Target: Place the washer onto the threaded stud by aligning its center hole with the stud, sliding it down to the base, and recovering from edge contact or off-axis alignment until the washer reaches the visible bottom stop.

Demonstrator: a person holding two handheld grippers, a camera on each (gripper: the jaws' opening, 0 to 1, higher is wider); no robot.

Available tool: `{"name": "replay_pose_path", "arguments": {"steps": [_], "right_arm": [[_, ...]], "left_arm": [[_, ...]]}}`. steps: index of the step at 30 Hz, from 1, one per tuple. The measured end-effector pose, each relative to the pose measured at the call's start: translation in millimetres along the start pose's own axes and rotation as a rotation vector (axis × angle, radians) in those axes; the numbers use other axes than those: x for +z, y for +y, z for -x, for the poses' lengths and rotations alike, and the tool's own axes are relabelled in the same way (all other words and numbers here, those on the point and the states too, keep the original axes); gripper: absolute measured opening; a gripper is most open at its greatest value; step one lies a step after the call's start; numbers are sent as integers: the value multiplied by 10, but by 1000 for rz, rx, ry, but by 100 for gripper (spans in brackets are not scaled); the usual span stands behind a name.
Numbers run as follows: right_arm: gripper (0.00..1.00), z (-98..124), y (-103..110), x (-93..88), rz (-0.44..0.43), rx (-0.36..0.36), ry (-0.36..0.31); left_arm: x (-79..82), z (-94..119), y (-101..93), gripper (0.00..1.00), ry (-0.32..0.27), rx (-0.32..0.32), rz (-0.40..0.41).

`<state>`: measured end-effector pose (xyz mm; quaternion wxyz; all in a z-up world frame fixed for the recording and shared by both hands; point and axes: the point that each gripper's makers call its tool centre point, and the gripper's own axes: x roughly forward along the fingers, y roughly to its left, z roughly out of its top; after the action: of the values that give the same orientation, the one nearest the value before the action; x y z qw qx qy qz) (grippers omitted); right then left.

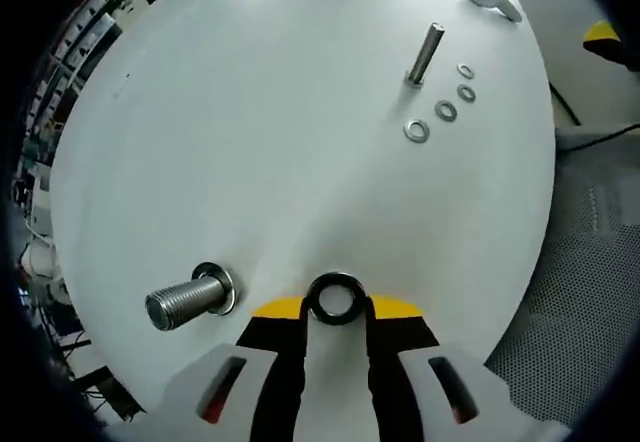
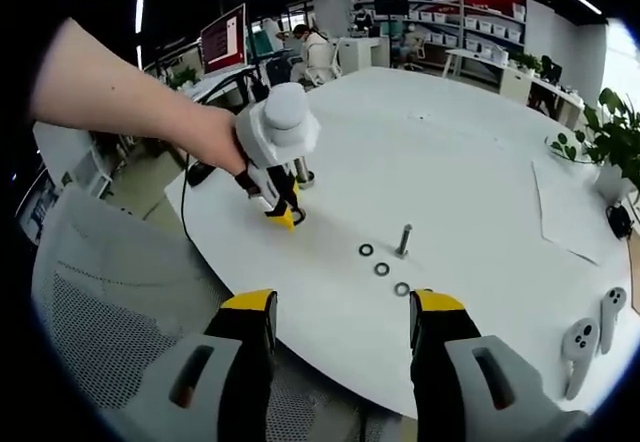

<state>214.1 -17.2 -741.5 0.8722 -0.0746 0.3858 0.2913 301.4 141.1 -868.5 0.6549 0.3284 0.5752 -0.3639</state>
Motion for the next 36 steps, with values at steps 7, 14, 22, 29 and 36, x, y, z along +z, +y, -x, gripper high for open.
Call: {"name": "replay_pose_path", "arguments": {"steps": [7, 14, 22, 29, 36], "right_arm": [[56, 9, -9, -5, -3, -2, -2], [56, 10, -9, -3, -2, -3, -2], [56, 2, -7, -5, 1, -2, 1], [56, 3, -12, -14, -4, -3, 3], [56, 3, -19, -18, -4, -6, 5]], "left_arm": [[-93, 22, -7, 20, 2, -8, -17], [-96, 12, -32, 21, -4, 13, 20], [-95, 23, -35, 23, -16, 3, 84], [-87, 20, -22, 24, -9, 1, 76], [-89, 38, -64, 20, 28, 12, 62]]}}
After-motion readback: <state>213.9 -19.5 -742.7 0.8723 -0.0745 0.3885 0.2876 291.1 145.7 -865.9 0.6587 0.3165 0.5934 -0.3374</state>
